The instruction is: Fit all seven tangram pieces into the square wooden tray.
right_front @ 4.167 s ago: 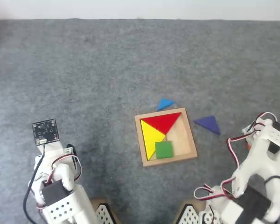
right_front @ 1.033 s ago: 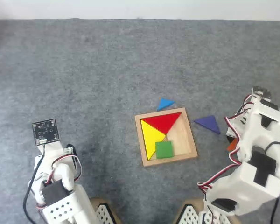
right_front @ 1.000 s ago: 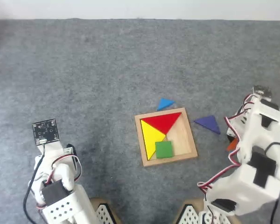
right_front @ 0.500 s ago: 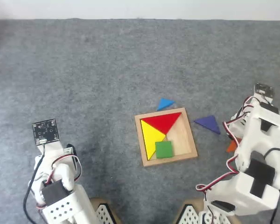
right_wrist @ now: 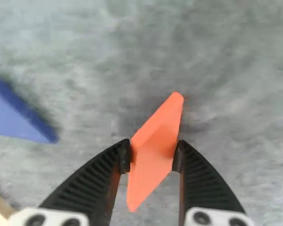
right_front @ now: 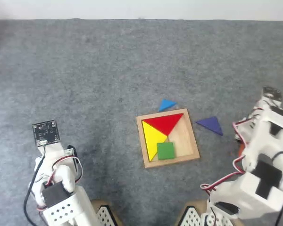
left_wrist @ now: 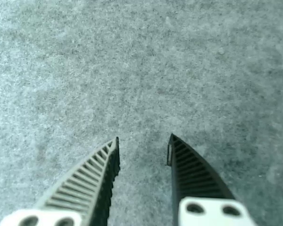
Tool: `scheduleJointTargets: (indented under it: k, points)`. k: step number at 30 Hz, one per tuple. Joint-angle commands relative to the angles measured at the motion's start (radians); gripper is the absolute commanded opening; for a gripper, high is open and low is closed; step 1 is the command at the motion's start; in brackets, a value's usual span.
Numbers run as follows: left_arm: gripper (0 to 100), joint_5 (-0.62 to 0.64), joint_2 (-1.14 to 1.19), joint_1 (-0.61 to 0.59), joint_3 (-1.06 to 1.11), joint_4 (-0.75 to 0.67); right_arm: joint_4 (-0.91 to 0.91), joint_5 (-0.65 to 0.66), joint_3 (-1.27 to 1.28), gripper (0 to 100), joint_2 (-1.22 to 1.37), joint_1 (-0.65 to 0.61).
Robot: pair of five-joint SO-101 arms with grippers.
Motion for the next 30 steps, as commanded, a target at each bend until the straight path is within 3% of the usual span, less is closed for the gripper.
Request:
scheduleJointTargets:
  k: [1,4,18,24,30]
  points:
    - [17,0.008,-0.018,-0.006,-0.004,0.005,0.022,0.046,-0.074,19.8,-0.039,0.047]
    - [17,0.008,-0.018,-0.006,-0.004,0.005,0.018,0.051,-0.058,24.4,-0.039,0.019]
    - [17,0.008,-0.018,-0.006,-0.004,0.005,0.001,0.069,-0.028,21.1,-0.035,-0.045]
    - [17,0.008,-0.018,-0.008,-0.004,0.005,-0.005,0.064,-0.020,5.0,0.051,-0.064]
    - [17,0.008,-0.018,-0.008,-0.004,0.005,-0.005,0.064,-0.021,4.3,0.058,-0.062]
